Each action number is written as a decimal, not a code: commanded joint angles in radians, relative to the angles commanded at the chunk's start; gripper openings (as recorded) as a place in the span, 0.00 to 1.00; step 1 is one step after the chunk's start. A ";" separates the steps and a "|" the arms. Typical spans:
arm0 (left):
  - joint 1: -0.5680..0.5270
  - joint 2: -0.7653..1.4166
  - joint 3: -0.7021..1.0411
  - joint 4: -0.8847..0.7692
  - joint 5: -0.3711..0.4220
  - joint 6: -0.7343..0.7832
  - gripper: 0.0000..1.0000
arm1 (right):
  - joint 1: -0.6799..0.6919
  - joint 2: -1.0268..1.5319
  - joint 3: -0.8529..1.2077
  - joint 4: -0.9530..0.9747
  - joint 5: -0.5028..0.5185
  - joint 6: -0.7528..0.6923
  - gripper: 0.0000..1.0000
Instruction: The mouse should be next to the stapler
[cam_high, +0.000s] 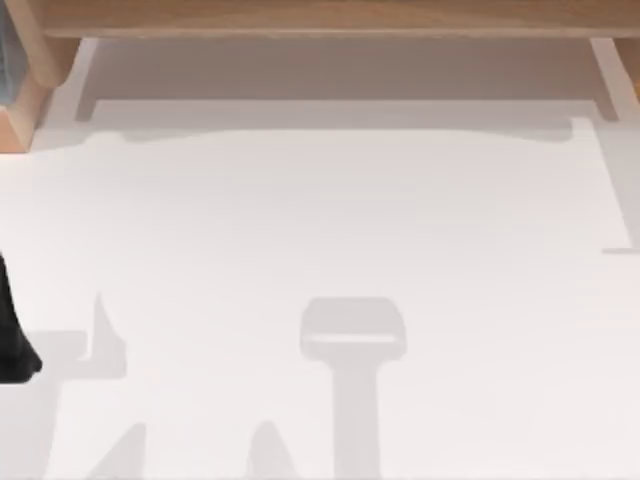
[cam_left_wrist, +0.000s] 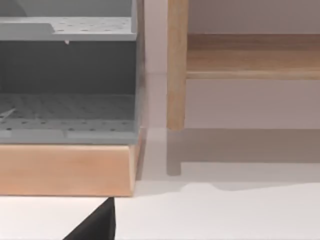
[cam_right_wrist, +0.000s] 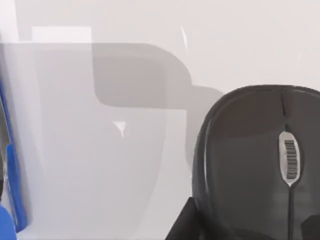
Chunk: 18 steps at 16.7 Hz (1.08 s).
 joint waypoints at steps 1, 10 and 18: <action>0.000 0.000 0.000 0.000 0.000 0.000 1.00 | 0.000 0.000 0.000 0.000 0.000 0.000 0.00; 0.000 0.000 0.000 0.000 0.000 0.000 1.00 | 0.006 -0.006 0.007 0.012 -0.003 0.004 0.00; 0.000 0.000 0.000 0.000 0.000 0.000 1.00 | 0.006 -0.023 0.014 0.046 -0.006 0.006 0.00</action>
